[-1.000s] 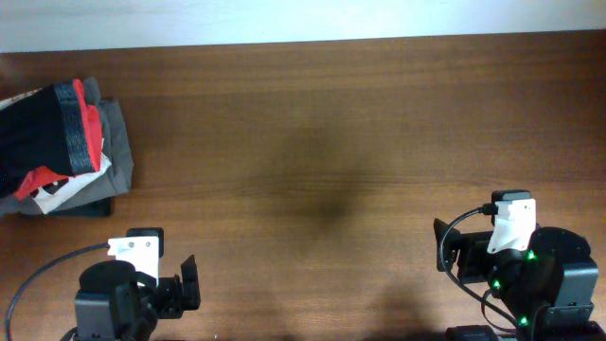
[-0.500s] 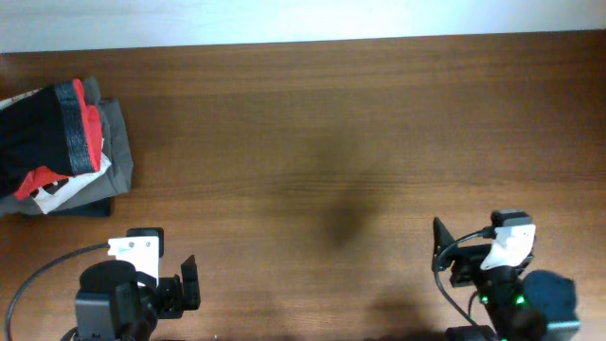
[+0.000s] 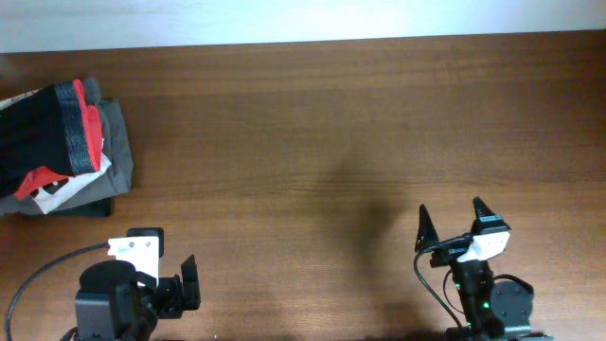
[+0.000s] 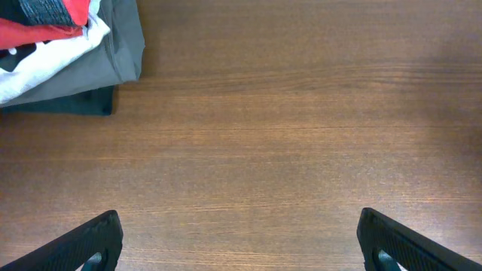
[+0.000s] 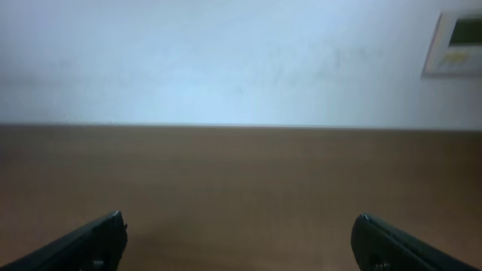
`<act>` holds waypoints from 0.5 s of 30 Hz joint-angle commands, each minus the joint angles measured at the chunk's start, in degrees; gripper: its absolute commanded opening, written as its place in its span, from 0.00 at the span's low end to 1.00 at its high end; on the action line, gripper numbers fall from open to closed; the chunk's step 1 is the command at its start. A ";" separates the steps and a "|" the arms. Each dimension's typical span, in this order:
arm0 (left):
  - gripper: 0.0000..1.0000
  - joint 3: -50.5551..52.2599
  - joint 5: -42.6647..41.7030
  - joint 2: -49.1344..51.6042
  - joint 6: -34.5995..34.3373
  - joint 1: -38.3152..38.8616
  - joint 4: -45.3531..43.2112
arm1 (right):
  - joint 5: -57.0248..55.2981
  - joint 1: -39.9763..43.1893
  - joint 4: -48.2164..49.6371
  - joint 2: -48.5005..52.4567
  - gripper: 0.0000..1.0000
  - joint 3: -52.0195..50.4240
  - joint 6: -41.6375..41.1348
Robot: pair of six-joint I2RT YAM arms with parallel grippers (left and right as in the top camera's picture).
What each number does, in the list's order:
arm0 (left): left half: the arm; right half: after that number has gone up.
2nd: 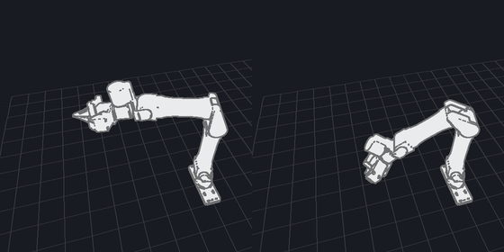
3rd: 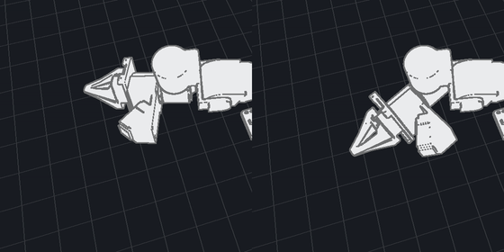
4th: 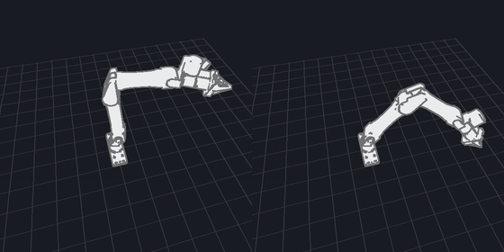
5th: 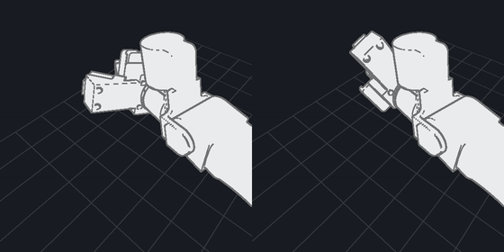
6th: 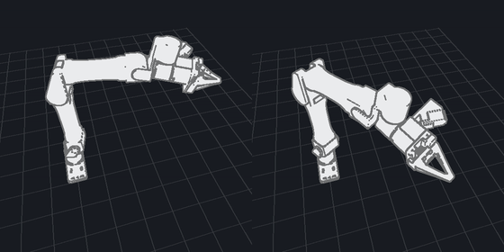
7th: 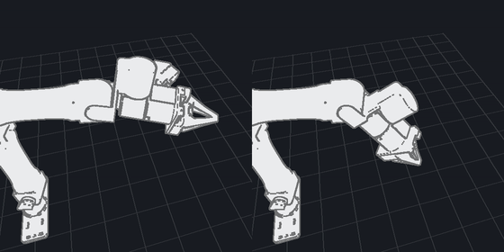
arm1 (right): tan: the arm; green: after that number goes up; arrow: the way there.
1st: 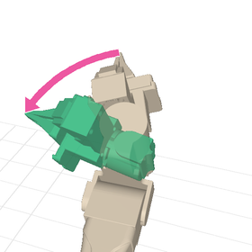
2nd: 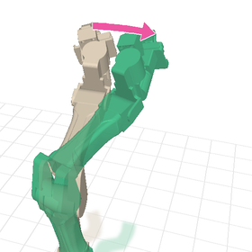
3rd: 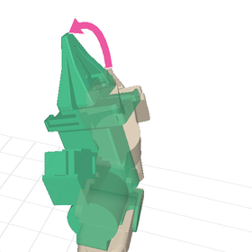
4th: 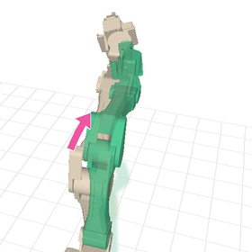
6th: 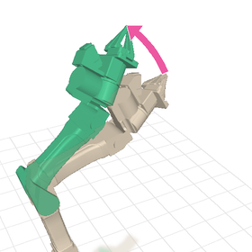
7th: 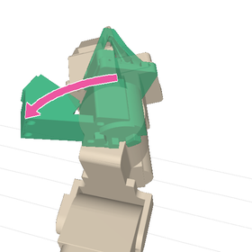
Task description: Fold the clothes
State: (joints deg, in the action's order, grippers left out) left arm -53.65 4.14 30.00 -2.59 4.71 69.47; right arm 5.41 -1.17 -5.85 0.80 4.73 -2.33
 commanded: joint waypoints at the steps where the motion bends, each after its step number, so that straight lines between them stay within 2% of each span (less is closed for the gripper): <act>1: 0.99 0.15 0.66 -0.28 0.87 0.13 -0.07 | 0.31 0.11 0.98 -0.59 0.99 -3.98 0.37; 15: 0.99 0.15 0.63 -0.28 0.87 0.13 -0.04 | 0.11 0.11 1.92 -0.52 0.99 -4.42 0.37</act>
State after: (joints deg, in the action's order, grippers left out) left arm -53.65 4.14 30.00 -2.61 4.71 69.49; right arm 5.41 -1.17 -4.14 0.84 0.89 -2.31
